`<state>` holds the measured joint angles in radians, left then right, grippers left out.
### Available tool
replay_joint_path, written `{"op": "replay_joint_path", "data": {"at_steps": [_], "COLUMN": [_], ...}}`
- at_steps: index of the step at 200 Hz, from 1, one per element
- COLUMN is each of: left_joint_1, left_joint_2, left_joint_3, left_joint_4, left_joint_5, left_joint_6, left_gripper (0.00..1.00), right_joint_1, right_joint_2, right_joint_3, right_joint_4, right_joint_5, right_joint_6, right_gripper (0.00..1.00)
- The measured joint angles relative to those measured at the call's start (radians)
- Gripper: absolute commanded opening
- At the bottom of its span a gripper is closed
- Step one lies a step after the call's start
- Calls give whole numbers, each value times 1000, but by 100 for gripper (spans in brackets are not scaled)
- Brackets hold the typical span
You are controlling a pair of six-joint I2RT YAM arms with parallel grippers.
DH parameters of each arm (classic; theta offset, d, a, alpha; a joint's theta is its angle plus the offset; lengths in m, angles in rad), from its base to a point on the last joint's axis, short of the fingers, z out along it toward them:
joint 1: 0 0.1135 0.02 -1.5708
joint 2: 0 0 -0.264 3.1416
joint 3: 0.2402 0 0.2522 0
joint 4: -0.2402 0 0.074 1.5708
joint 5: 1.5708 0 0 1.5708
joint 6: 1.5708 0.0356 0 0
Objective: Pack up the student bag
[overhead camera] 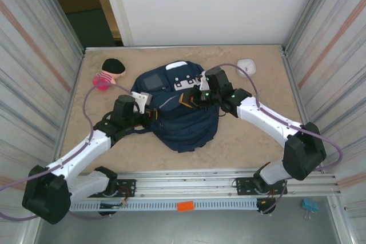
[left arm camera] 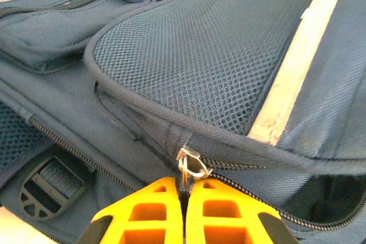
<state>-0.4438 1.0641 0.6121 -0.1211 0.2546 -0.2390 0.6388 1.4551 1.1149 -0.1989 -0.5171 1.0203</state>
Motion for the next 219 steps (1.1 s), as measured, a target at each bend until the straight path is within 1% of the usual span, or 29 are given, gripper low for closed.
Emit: {"op": "replay_joint_path", "data": {"at_steps": [28, 38, 51, 57, 71, 81, 90, 102, 118, 133, 147, 172, 198, 219], "left_joint_1": [16, 23, 33, 36, 50, 60, 69, 77, 89, 113, 164, 309, 463, 565], "left_joint_2": [47, 63, 87, 94, 104, 105, 103, 94, 66, 39, 29, 30, 30, 29], "left_joint_3": [21, 31, 48, 55, 69, 84, 103, 126, 154, 177, 196, 205, 203, 174], "left_joint_4": [5, 10, 15, 14, -1, -31, -70, -113, -172, -230, -284, -376, -463, -499], "left_joint_5": [24, 28, 30, 22, 3, -21, -39, -57, -68, -62, -41, -3, 16, 20], "left_joint_6": [25, 26, 24, 19, 6, -6, -24, -41, -74, -106, -145, -224, -294, -320], "left_gripper": [6, 11, 20, 25, 35, 44, 53, 61, 69, 74, 77, 81, 85, 87], "right_joint_1": [0, 1, 3, 5, 8, 9, 12, 14, 14, 8, 3, 2, 10, 16], "right_joint_2": [0, 0, 0, 0, 0, 0, -3, -16, -51, -102, -151, -204, -195, -167], "right_joint_3": [0, 0, 0, -1, -2, -2, -2, -8, -23, -33, -34, -34, -34, -34], "right_joint_4": [-4, -2, 6, 15, 32, 40, 47, 41, 8, -16, -26, -14, 0, 16], "right_joint_5": [-7, -4, 10, 21, 33, 28, 23, 24, 23, 23, 22, 19, 19, 18], "right_joint_6": [-8, -8, -6, -2, 12, 22, 18, 17, 3, -25, -60, -116, -154, -174], "right_gripper": [0, 0, 0, 7, 31, 39, 42, 43, 43, 44, 45, 45, 44, 44]}}
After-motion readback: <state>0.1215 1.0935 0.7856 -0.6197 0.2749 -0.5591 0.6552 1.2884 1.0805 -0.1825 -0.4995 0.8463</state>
